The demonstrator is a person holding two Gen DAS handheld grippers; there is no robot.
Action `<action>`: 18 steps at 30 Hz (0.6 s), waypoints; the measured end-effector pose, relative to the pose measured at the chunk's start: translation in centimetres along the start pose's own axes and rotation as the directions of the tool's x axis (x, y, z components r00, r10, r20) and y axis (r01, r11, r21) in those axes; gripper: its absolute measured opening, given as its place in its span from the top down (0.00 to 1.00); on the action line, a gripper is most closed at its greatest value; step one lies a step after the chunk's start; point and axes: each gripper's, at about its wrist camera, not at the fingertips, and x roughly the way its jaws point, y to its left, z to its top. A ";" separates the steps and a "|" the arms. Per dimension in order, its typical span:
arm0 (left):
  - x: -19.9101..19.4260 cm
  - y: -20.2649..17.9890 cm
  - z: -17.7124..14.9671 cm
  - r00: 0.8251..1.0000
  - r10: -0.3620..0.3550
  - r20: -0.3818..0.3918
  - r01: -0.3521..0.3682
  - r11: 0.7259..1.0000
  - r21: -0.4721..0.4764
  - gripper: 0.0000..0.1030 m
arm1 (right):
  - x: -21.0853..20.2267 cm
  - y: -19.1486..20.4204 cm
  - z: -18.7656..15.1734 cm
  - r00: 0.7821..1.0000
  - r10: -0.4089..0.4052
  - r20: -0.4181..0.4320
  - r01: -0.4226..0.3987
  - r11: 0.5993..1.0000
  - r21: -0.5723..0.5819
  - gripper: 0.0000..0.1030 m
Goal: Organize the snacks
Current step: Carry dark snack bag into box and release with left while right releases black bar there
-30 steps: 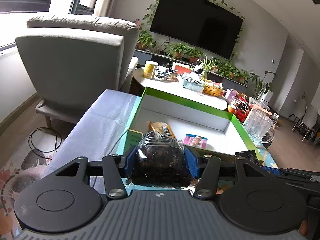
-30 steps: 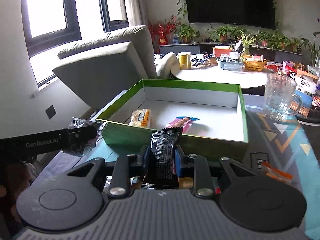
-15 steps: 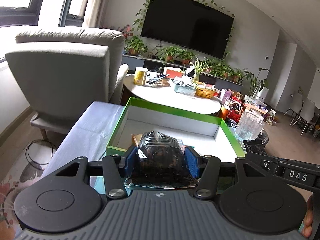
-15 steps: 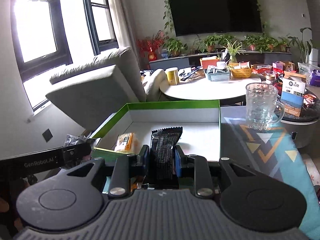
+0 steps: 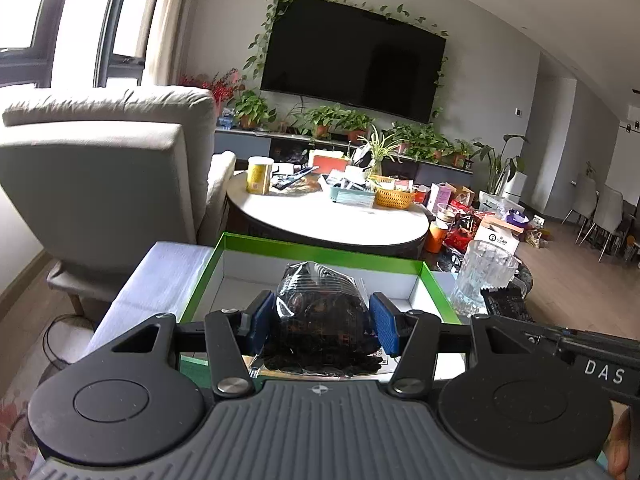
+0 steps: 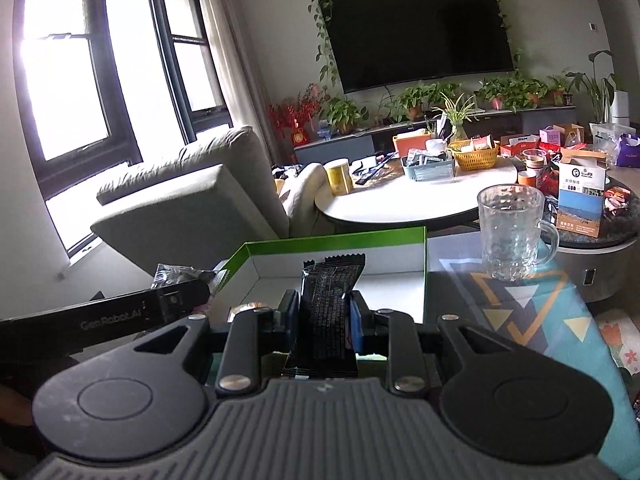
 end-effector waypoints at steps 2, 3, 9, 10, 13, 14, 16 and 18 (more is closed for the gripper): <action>0.2 -0.3 0.4 1.000 -0.005 0.008 0.004 1.000 0.013 0.52 | 0.0 -0.3 0.1 1.000 -0.002 0.005 0.002 1.000 0.006 0.74; 0.4 -0.4 0.6 1.000 -0.007 0.013 0.007 1.000 0.019 0.52 | 0.0 -0.5 0.1 1.000 -0.003 0.004 0.003 1.000 0.009 0.74; 1.3 -0.9 1.1 1.000 -0.008 0.017 0.007 0.999 0.036 0.52 | 0.2 -1.3 0.2 1.000 -0.007 0.003 0.007 0.999 0.033 0.74; 1.6 -0.9 1.0 1.000 -0.006 0.014 0.005 0.999 0.038 0.52 | 0.1 -1.4 0.2 1.000 -0.007 0.001 0.007 0.999 0.034 0.74; 2.1 -0.8 0.7 1.000 0.001 -0.001 -0.001 0.999 0.034 0.52 | 0.2 -1.8 0.1 1.000 -0.010 -0.006 0.010 0.999 0.044 0.74; 2.2 -0.7 0.7 1.000 0.002 -0.005 -0.002 0.999 0.032 0.52 | 0.3 -1.9 0.1 1.000 -0.010 -0.010 0.011 0.999 0.048 0.74; 2.6 -0.7 0.6 1.000 0.006 -0.014 -0.005 1.000 0.031 0.52 | 0.5 -2.0 0.0 1.000 -0.011 -0.016 0.012 0.998 0.054 0.74; 2.9 -0.7 0.6 1.000 0.008 -0.018 -0.007 0.999 0.032 0.52 | 0.6 -2.1 -0.1 1.000 -0.009 -0.023 0.010 0.998 0.055 0.74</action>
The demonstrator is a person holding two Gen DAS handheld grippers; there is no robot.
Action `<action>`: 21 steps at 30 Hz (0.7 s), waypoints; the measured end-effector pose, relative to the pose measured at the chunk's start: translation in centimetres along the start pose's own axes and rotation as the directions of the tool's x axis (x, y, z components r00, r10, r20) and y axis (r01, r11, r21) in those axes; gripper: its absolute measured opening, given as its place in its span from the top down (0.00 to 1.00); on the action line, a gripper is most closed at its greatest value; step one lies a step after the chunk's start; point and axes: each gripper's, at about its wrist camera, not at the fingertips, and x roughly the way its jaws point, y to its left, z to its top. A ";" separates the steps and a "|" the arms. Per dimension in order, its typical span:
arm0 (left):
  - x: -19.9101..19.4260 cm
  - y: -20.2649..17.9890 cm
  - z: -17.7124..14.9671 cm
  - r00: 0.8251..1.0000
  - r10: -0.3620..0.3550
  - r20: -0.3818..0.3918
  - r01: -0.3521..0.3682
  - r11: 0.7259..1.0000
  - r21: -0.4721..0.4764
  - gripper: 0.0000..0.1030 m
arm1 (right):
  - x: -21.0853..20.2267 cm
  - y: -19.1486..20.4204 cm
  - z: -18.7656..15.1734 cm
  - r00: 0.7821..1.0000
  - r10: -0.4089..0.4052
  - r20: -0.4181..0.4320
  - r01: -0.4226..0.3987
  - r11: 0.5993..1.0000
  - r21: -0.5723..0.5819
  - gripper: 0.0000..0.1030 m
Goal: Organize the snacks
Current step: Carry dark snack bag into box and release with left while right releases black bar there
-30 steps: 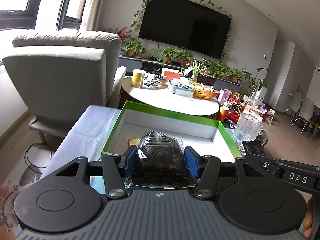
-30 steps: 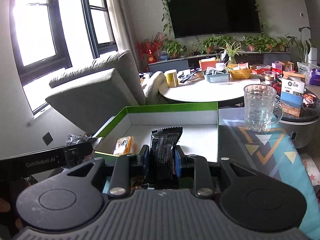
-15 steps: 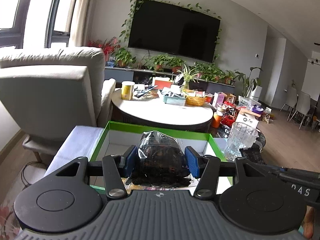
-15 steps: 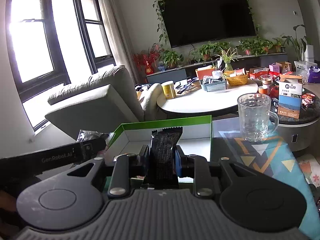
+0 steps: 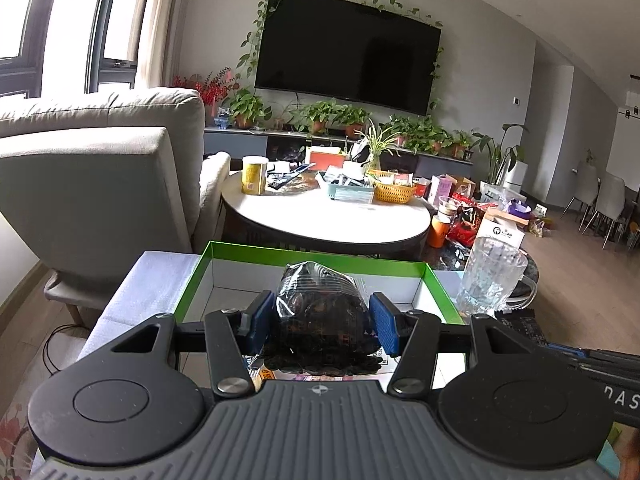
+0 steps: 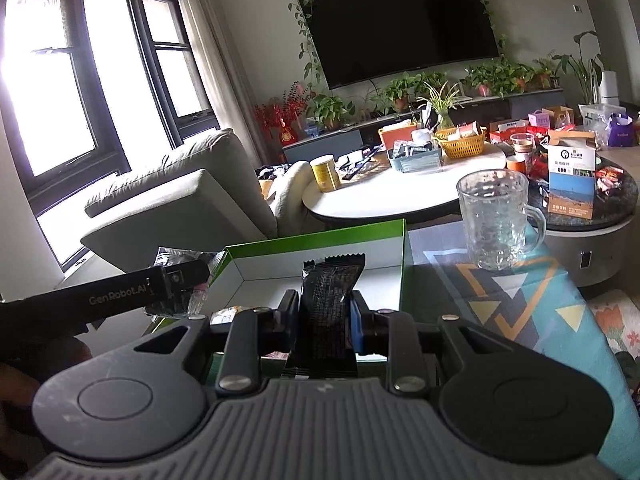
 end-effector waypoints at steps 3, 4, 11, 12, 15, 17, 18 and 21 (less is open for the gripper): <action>0.5 0.0 0.1 1.000 0.002 -0.003 -0.002 1.000 0.004 0.52 | 0.1 0.1 -0.1 1.000 0.003 -0.008 -0.003 1.000 -0.002 0.74; 0.7 0.0 0.1 1.000 0.003 -0.004 -0.003 1.000 0.005 0.52 | 0.2 0.1 -0.2 1.000 0.004 -0.010 -0.004 1.000 -0.003 0.74; 1.4 -0.1 -0.4 1.000 0.007 -0.027 -0.006 1.000 0.020 0.52 | 0.4 0.3 -0.3 1.000 0.005 -0.020 -0.005 1.000 -0.002 0.74; 1.6 0.0 -0.4 1.000 0.007 -0.030 -0.007 1.000 0.017 0.52 | 0.4 0.3 -0.3 1.000 0.004 -0.022 -0.005 1.000 -0.002 0.74; 1.8 0.2 -0.4 0.999 0.007 -0.036 -0.007 1.000 0.007 0.52 | 0.5 0.3 -0.3 1.000 0.005 -0.027 -0.005 1.000 0.000 0.74; 1.8 0.2 -0.4 0.999 0.008 -0.036 -0.007 1.000 0.008 0.52 | 0.5 0.3 -0.3 1.000 0.006 -0.029 -0.006 1.000 -0.002 0.74; 2.0 0.3 -0.3 0.999 0.008 -0.035 -0.007 1.000 0.010 0.51 | 0.6 0.4 -0.3 1.000 0.006 -0.029 -0.006 1.000 -0.002 0.74; 2.4 0.3 -0.1 0.999 0.012 -0.036 -0.011 1.000 0.015 0.48 | 0.6 0.4 -0.3 1.000 0.007 -0.029 -0.007 1.000 -0.001 0.74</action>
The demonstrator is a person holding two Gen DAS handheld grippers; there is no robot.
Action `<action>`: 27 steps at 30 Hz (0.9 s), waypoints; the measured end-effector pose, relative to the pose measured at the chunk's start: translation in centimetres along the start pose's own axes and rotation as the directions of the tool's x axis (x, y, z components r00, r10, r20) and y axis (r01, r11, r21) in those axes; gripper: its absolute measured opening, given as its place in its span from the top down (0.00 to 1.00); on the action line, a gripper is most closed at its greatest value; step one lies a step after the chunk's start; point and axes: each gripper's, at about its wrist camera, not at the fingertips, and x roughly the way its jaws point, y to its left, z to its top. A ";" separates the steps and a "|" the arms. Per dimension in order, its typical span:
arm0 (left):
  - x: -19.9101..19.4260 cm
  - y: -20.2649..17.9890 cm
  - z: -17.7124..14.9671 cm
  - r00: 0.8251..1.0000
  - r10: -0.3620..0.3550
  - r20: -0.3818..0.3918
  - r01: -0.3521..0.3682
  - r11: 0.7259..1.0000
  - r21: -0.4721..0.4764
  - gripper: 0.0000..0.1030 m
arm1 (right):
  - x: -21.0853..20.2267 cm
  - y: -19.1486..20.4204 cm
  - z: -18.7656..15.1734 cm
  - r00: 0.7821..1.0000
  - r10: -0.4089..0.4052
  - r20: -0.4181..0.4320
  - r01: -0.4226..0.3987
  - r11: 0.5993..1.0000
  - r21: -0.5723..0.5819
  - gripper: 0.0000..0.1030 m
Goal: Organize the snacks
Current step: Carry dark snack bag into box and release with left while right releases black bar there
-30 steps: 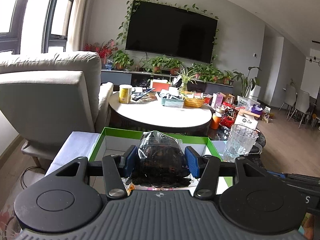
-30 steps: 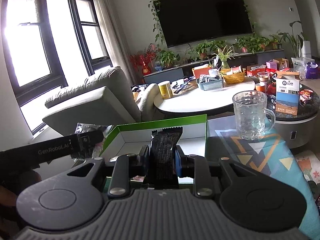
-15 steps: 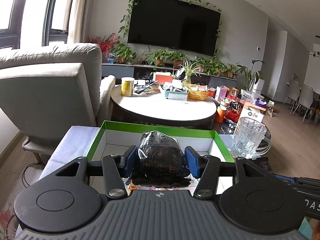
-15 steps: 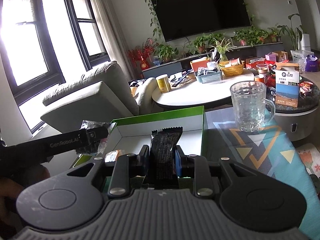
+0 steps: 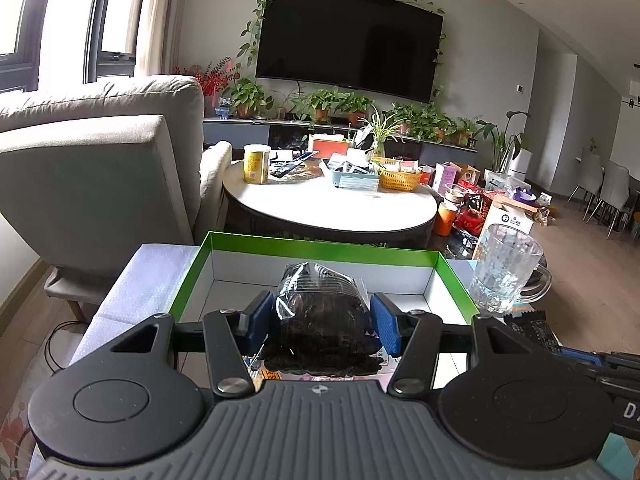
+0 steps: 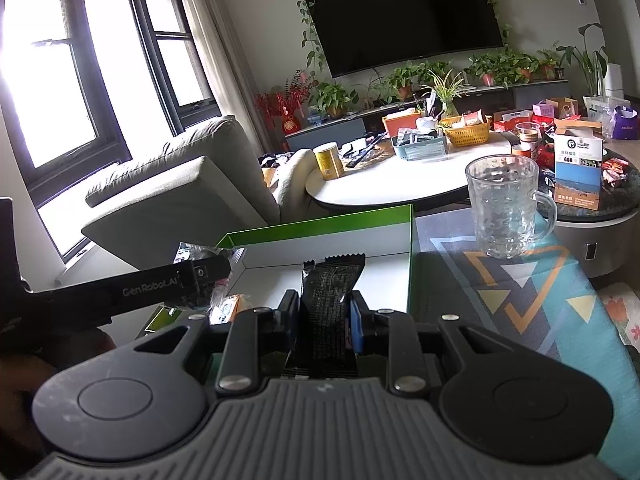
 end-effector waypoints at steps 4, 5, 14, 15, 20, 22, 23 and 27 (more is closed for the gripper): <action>0.6 0.4 -0.2 0.999 0.034 -0.026 -0.035 0.999 -0.021 0.47 | 0.0 0.1 0.0 1.000 0.000 0.002 0.000 1.000 0.002 0.74; 0.6 0.6 -0.3 0.999 0.036 -0.030 -0.037 0.999 -0.029 0.47 | -0.1 0.1 0.0 1.000 0.000 0.003 0.000 1.000 0.002 0.74; -1.6 2.0 -1.0 0.998 0.064 -0.023 -0.065 0.996 -0.056 0.46 | 0.2 -0.2 0.8 1.000 0.018 0.024 -0.018 1.000 0.013 0.74; -2.1 2.2 -1.3 0.997 0.067 -0.027 -0.069 0.996 -0.059 0.45 | 0.5 -0.1 1.1 0.999 0.020 0.028 -0.020 1.000 0.009 0.74; -4.3 3.3 -3.0 0.995 0.081 -0.055 -0.084 0.995 -0.053 0.44 | 2.1 0.3 1.9 0.999 0.027 0.020 -0.027 1.000 -0.012 0.74; -5.2 3.7 -3.9 0.993 0.083 -0.084 -0.088 0.995 -0.057 0.44 | 2.7 0.6 2.0 1.000 0.027 0.015 -0.026 0.999 -0.024 0.73; -5.4 3.8 -4.3 0.991 0.083 -0.103 -0.089 0.994 -0.059 0.44 | 3.0 0.7 2.0 1.000 0.025 0.010 -0.025 0.999 -0.026 0.73; -6.8 3.7 -6.0 0.981 0.043 -0.190 -0.058 0.996 -0.073 0.44 | 4.5 0.7 1.8 1.000 0.021 -0.010 -0.021 0.999 -0.032 0.65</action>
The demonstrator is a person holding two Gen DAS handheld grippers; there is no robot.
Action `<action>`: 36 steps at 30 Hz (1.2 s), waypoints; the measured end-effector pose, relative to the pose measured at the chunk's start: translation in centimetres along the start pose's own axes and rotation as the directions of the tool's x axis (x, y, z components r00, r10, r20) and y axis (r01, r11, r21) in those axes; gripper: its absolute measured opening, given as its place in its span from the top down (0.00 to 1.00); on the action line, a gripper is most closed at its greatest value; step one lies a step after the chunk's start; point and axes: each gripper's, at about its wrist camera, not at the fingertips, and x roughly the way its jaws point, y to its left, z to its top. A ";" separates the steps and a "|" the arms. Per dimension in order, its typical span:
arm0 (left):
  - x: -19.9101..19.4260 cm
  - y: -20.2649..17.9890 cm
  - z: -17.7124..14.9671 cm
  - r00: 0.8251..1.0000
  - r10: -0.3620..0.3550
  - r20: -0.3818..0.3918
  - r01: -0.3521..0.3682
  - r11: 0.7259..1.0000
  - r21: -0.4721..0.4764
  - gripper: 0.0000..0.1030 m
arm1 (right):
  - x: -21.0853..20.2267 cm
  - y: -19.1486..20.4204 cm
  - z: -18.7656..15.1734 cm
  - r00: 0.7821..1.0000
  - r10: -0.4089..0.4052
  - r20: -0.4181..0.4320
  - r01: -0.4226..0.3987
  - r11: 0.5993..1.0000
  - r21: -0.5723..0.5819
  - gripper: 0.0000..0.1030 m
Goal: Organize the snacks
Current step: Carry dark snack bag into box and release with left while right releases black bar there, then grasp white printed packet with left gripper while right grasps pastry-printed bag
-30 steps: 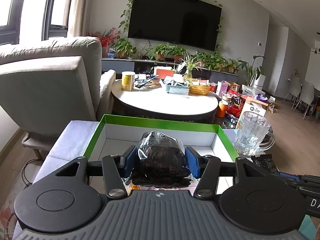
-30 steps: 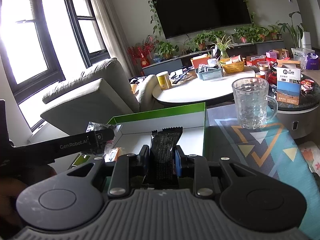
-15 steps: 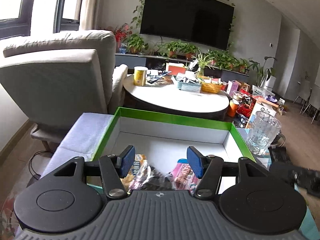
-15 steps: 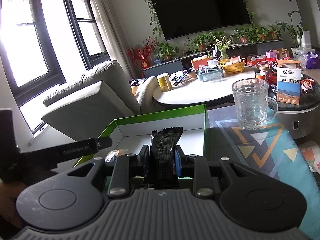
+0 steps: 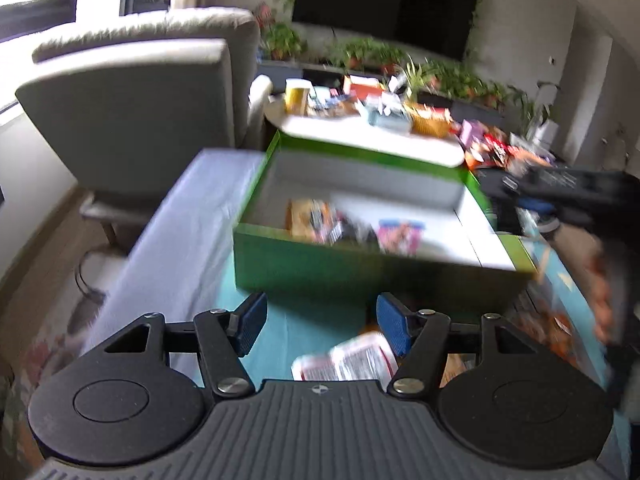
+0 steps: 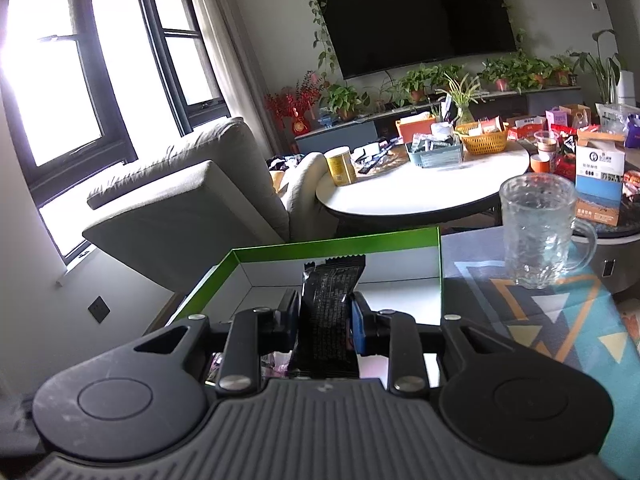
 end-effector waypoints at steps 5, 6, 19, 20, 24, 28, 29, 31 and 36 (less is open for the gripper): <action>-0.2 -0.3 -1.9 0.997 -0.025 -0.070 0.025 1.000 0.002 0.43 | 0.4 0.4 -0.5 1.000 -0.019 -0.019 0.019 1.000 -0.003 0.45; -0.1 -0.3 -2.2 0.996 -0.024 -0.082 0.024 1.000 0.000 0.43 | 0.1 0.4 -0.6 1.000 -0.004 -0.025 0.004 1.000 0.016 0.44; 0.7 -0.4 -3.4 0.981 -0.055 -0.185 0.038 0.994 -0.098 0.42 | -4.0 0.5 -1.4 1.000 -0.003 -0.022 0.003 1.000 0.004 0.44; 0.9 -0.4 -3.6 0.978 -0.058 -0.200 0.037 0.994 -0.105 0.42 | -4.1 0.4 -1.6 1.000 -0.003 -0.024 0.003 1.000 0.003 0.44; 1.8 -0.6 -3.8 0.971 -0.057 -0.232 0.026 0.990 -0.136 0.41 | -4.3 0.6 -2.0 0.999 -0.004 -0.033 0.004 1.000 -0.008 0.44; 2.4 -1.0 -3.5 0.973 -0.027 -0.229 -0.006 0.989 -0.145 0.40 | -4.5 1.0 -2.5 0.999 -0.004 -0.043 0.003 0.999 -0.036 0.44; 2.6 -1.1 -3.5 0.975 -0.018 -0.223 -0.015 0.989 -0.147 0.39 | -4.6 1.1 -2.7 0.999 -0.002 -0.046 0.000 0.999 -0.041 0.44; 3.0 -1.2 -3.3 0.977 -0.005 -0.215 -0.025 0.990 -0.138 0.39 | -4.7 1.3 -3.0 0.999 0.003 -0.053 -0.005 0.999 -0.052 0.44; 2.7 -1.1 -3.8 0.985 -0.011 -0.169 -0.005 0.995 -0.095 0.53 | -4.9 1.7 -3.8 0.997 0.012 -0.077 -0.017 0.997 -0.069 0.44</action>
